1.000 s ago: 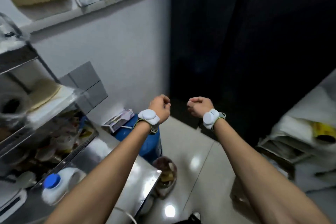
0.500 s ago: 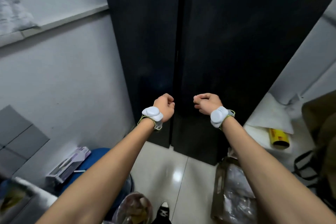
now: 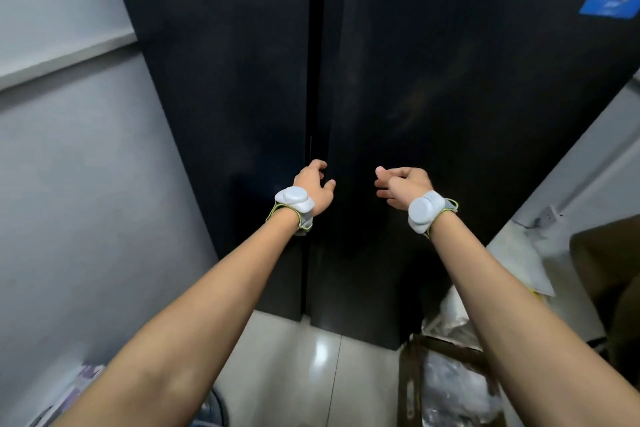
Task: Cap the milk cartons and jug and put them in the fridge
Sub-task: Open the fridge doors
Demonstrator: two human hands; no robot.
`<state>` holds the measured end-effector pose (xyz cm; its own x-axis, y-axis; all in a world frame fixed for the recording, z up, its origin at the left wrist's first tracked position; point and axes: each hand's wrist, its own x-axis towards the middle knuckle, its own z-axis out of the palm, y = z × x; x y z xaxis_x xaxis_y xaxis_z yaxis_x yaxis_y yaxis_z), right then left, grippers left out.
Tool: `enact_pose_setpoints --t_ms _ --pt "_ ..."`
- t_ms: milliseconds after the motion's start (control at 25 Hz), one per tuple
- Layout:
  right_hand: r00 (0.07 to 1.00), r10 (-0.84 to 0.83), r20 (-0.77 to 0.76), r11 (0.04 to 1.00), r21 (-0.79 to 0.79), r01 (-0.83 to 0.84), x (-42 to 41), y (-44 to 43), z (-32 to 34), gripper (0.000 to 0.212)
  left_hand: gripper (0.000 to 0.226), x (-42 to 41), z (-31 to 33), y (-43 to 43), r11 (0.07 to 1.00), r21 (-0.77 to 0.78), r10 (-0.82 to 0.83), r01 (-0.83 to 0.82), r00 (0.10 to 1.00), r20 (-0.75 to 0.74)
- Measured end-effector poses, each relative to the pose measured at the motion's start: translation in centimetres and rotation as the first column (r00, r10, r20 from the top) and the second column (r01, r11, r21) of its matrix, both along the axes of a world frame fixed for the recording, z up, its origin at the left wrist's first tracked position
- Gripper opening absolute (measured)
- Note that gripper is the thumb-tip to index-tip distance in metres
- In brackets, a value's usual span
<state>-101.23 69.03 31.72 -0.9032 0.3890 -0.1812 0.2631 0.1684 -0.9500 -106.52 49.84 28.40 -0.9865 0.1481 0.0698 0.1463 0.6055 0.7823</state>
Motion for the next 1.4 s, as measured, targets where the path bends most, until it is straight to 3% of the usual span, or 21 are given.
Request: enact_pose_setpoints --t_ms 120,200,360,560,1200,1400 --pt "0.999 -0.029 0.018 0.999 -0.021 0.03 -3.1 0.4 0.5 0.023 0.054 -4.3 -0.2 1.3 0.999 0.004 -0.033 0.033 0.999 0.004" --pt "0.998 -0.062 0.03 0.998 -0.022 0.063 -5.0 0.7 0.7 0.025 0.048 -6.4 -0.4 2.4 0.999 0.016 -0.036 0.036 0.999 -0.01" --pt "0.995 -0.079 0.059 0.997 0.006 0.079 -6.9 1.1 1.0 0.03 0.036 -8.5 -0.4 3.8 0.995 0.001 0.104 -0.105 0.992 -0.072" --pt "0.987 -0.145 0.075 0.989 0.003 0.145 -8.5 2.0 0.9 0.041 0.047 -11.3 -1.2 4.0 0.999 0.024 0.033 -0.034 0.998 0.05" --pt "0.978 -0.2 0.054 0.977 -0.059 0.203 -8.0 1.4 1.1 0.042 0.036 -11.4 -1.3 2.7 0.996 -0.094 0.006 -0.005 1.0 0.013" --pt "0.988 -0.151 0.034 0.987 -0.043 0.152 -5.4 1.5 0.9 0.041 0.033 -8.3 -2.4 1.7 0.998 -0.038 0.044 -0.046 0.998 -0.039"
